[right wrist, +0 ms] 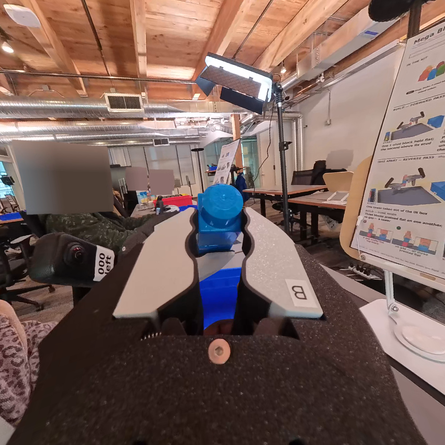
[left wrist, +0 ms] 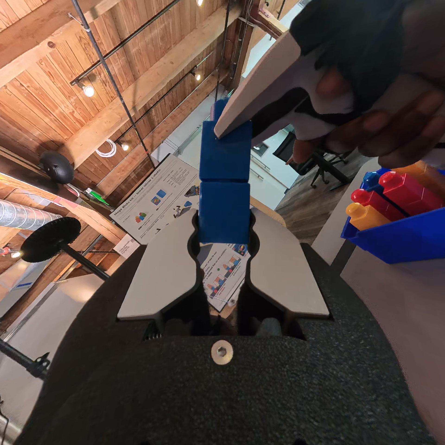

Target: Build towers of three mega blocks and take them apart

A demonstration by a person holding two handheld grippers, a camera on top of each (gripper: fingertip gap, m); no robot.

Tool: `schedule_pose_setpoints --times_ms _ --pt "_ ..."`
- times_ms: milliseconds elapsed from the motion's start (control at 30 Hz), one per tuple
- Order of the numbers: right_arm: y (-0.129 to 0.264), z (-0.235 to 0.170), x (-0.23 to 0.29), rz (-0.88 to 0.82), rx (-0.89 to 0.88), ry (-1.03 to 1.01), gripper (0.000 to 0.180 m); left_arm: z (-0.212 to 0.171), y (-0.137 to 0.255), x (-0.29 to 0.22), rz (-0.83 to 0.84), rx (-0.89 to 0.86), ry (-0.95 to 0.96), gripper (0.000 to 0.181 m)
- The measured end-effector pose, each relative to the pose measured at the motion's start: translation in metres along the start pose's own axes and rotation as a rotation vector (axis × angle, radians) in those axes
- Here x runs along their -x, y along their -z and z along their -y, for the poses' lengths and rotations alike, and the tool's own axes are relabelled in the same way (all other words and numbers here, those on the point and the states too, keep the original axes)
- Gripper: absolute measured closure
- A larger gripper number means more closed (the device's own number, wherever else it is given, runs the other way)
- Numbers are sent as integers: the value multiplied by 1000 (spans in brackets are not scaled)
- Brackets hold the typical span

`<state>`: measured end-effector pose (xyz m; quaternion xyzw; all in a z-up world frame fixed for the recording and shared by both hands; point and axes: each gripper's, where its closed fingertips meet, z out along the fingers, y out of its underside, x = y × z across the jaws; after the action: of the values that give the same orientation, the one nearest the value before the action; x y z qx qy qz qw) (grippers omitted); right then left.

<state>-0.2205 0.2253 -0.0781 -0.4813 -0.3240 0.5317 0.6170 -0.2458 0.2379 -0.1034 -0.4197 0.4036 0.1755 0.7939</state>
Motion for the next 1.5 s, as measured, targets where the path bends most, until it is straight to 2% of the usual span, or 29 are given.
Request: schedule_pose_setpoints --times_ms 267,500,800,867,967,1033,1100,1200,1267,1300,1400,1500 --pt "2 -11 3 18 96 20 146 2 7 -3 -51 -40 -63 146" --pt "4 -16 5 45 128 36 145 2 9 -7 -100 -53 -37 146" --pt "6 -14 6 60 116 35 145 5 9 -7 -81 -62 -53 146" --pt "2 -3 4 26 29 47 145 7 4 -2 -39 -62 27 145" --pt "-5 11 0 -72 -122 158 135 9 -5 6 60 -69 246 145" --pt "-14 -4 1 -76 -43 192 124 11 -6 16 139 -111 435 145" --pt "-21 -17 1 -68 26 184 118 11 -5 19 153 -132 547 145" --pt "-25 -13 3 -73 -38 166 130 13 -5 16 146 -137 508 145" --pt "-27 -17 8 -39 -23 151 143 13 -7 13 142 -132 507 145" --pt "-27 -19 7 -42 -11 142 143 12 -7 13 144 -134 520 145" --pt "-22 -19 3 -53 33 159 144 14 -10 3 59 -138 487 141" --pt "-11 -18 -5 -86 87 229 145 7 -8 -19 -184 -85 433 131"
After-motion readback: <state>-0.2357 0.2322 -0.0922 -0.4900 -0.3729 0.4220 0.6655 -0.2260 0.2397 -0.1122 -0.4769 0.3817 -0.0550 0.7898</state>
